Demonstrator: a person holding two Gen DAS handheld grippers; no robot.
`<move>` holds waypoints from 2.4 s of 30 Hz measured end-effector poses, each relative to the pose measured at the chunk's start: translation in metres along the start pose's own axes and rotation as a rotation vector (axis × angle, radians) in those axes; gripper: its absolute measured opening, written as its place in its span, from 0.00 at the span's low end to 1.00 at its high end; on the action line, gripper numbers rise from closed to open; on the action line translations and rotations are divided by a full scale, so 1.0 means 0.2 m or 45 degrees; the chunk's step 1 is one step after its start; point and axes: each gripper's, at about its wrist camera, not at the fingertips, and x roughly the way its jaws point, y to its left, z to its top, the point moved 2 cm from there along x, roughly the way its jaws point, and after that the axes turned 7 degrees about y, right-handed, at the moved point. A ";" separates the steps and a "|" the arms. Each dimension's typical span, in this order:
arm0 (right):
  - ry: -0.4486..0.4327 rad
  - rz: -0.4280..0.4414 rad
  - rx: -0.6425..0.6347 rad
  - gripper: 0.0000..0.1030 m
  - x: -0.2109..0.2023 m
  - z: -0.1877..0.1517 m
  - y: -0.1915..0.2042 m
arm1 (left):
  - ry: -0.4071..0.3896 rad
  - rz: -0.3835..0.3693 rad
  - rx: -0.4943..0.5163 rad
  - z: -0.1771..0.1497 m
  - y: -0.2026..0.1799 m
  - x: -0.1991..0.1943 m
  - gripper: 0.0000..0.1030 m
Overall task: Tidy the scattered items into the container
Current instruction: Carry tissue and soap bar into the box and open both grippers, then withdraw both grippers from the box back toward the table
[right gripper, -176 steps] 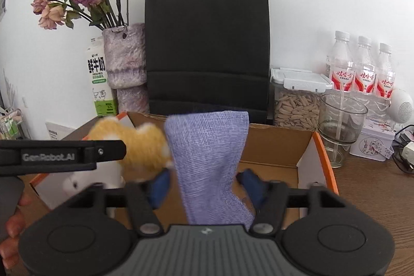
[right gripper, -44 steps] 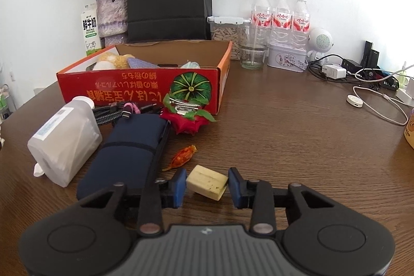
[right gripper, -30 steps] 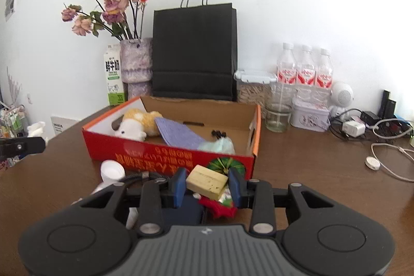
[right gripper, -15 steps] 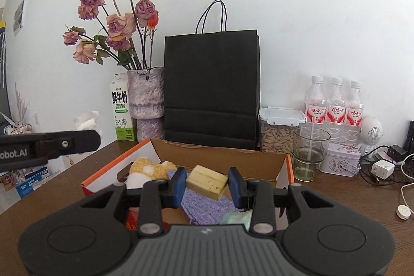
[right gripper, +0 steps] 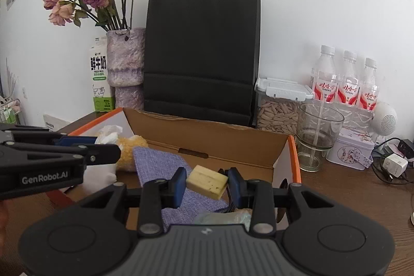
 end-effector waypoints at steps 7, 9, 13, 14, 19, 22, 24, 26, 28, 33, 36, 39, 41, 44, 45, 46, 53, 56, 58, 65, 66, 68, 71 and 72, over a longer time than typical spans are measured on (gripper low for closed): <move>0.019 -0.025 -0.008 0.58 0.01 -0.03 0.01 | -0.033 0.082 0.022 -0.02 -0.01 0.00 0.84; -0.001 -0.079 -0.004 0.76 -0.01 -0.02 0.00 | -0.089 0.178 0.022 0.00 0.00 -0.04 1.00; -0.027 0.000 0.033 1.00 -0.06 0.00 -0.01 | -0.147 0.167 -0.028 0.03 0.03 -0.10 1.00; -0.035 -0.004 0.023 1.00 -0.07 0.00 0.00 | -0.150 0.169 -0.024 0.03 0.03 -0.11 1.00; -0.035 -0.009 -0.002 1.00 -0.09 0.01 0.03 | -0.144 0.167 -0.007 0.03 0.01 -0.11 1.00; -0.027 -0.018 -0.005 1.00 -0.08 0.00 0.03 | -0.149 0.168 -0.007 0.02 0.01 -0.11 1.00; -0.026 -0.017 -0.004 1.00 -0.09 0.00 0.03 | -0.151 0.165 -0.013 0.03 0.01 -0.12 1.00; -0.030 -0.018 -0.006 1.00 -0.09 0.00 0.03 | -0.153 0.164 -0.015 0.03 0.01 -0.12 1.00; -0.031 -0.017 -0.014 1.00 -0.10 0.00 0.03 | -0.152 0.163 -0.010 0.03 0.01 -0.13 1.00; -0.034 -0.020 -0.014 1.00 -0.12 -0.01 0.03 | -0.165 0.159 -0.020 0.02 0.01 -0.15 1.00; -0.057 -0.025 -0.009 1.00 -0.17 -0.01 0.02 | -0.193 0.151 -0.020 0.02 0.00 -0.20 1.00; -0.082 -0.040 -0.001 1.00 -0.25 -0.03 0.01 | -0.217 0.171 -0.008 -0.01 0.00 -0.26 1.00; -0.085 -0.053 0.000 1.00 -0.29 -0.05 0.00 | -0.207 0.174 -0.020 -0.03 0.01 -0.30 1.00; -0.076 -0.070 0.003 1.00 -0.35 -0.09 0.00 | -0.191 0.189 -0.032 -0.07 0.01 -0.35 1.00; -0.071 -0.075 -0.001 1.00 -0.37 -0.11 0.00 | -0.185 0.196 -0.038 -0.09 0.02 -0.37 1.00; -0.067 -0.077 -0.007 1.00 -0.39 -0.13 -0.01 | -0.179 0.201 -0.045 -0.10 0.03 -0.39 1.00; -0.049 -0.120 0.007 1.00 -0.56 -0.26 -0.03 | -0.164 0.234 -0.087 -0.19 0.08 -0.57 1.00; -0.021 -0.131 0.007 1.00 -0.62 -0.33 -0.03 | -0.128 0.250 -0.071 -0.26 0.10 -0.61 1.00; 0.005 -0.138 0.015 1.00 -0.65 -0.39 -0.04 | -0.086 0.268 -0.079 -0.31 0.12 -0.62 1.00; 0.079 -0.162 0.054 1.00 -0.74 -0.59 -0.07 | 0.035 0.291 -0.083 -0.53 0.17 -0.67 1.00; 0.091 -0.166 0.062 1.00 -0.75 -0.62 -0.08 | 0.054 0.297 -0.084 -0.56 0.18 -0.67 1.00; 0.111 -0.174 0.075 1.00 -0.77 -0.67 -0.09 | 0.095 0.294 -0.095 -0.61 0.18 -0.67 1.00; 0.144 -0.182 0.094 1.00 -0.78 -0.74 -0.10 | 0.132 0.244 -0.114 -0.65 0.18 -0.66 1.00; 0.154 -0.184 0.097 1.00 -0.78 -0.76 -0.09 | 0.142 0.231 -0.113 -0.66 0.17 -0.65 1.00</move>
